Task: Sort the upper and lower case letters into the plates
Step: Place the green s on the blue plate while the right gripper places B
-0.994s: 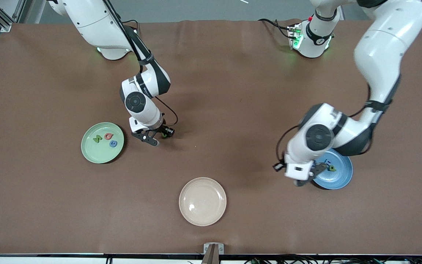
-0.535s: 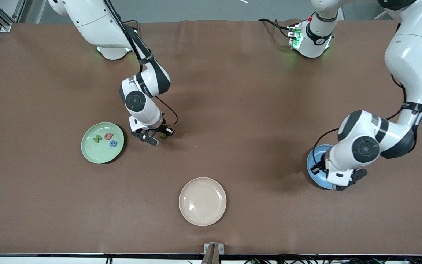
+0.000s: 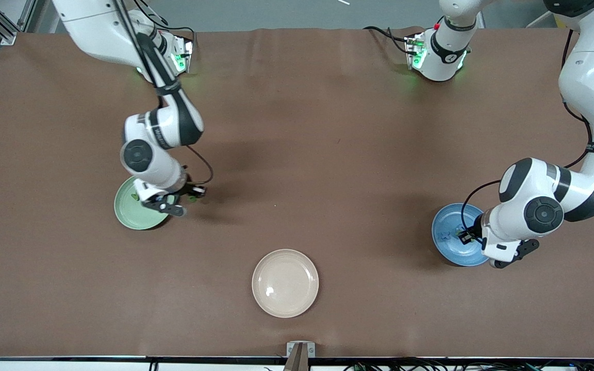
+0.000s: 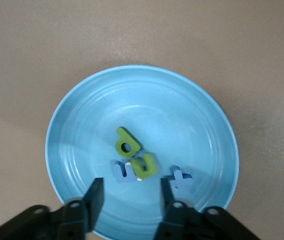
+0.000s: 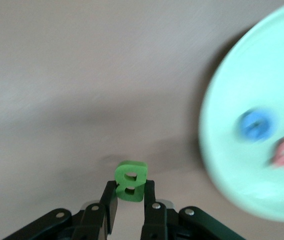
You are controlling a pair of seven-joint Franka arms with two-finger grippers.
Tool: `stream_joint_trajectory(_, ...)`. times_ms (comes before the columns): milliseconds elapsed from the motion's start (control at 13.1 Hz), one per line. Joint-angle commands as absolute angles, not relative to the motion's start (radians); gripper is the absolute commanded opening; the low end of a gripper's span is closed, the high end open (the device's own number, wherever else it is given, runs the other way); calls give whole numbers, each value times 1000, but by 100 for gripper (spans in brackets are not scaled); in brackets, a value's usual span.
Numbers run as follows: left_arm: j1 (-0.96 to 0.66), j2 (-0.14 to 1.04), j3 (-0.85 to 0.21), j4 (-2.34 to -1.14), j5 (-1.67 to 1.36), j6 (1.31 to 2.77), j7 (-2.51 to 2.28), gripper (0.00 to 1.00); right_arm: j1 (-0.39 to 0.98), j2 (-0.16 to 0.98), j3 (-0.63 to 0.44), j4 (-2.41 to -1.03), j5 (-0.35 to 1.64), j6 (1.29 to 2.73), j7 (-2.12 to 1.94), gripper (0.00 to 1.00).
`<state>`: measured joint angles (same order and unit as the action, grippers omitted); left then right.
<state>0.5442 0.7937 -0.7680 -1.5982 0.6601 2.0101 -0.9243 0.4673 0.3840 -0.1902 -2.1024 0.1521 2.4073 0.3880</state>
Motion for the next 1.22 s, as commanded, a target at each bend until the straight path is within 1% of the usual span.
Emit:
stream_joint_trajectory(0,543,762,-775,-1588,681,2003,-885,100,463,367,-288,-2120,144,2399,179,0)
stream_joint_trajectory(76,543,756,-778,-1571,681,2000,-850,100,447,373,-322,-2120,144,2402,88,0)
stream_joint_trajectory(229,537,711,-782,-1557,683,1970,-758,100,391,377,-324,-2121,144,2413,-7,0)
stream_joint_trajectory(382,545,657,-779,-1548,681,1967,-589,100,373,399,-324,-2118,144,2422,-40,0)
stream_joint_trajectory(459,548,625,-773,-1543,678,1967,-496,100,347,416,-322,-2120,146,2457,-58,0)
stream_joint_trajectory(535,560,617,-775,-1528,673,1967,-451,100,336,431,-321,-2118,152,2467,-75,0)
stream_joint_trajectory(841,560,566,-782,-1519,664,1934,-439,100,334,478,-314,-2105,195,2471,-77,0)
stream_joint_trajectory(994,558,525,-792,-1519,623,1918,-437,100,344,482,-308,-2105,222,2470,-75,0)
stream_joint_trajectory(1070,548,484,-785,-1520,565,1905,-436,100,344,483,-308,-2105,222,2465,-75,3)
stream_joint_trajectory(1147,531,448,-767,-1523,511,1892,-436,100,345,483,-308,-2103,222,2459,-75,19)
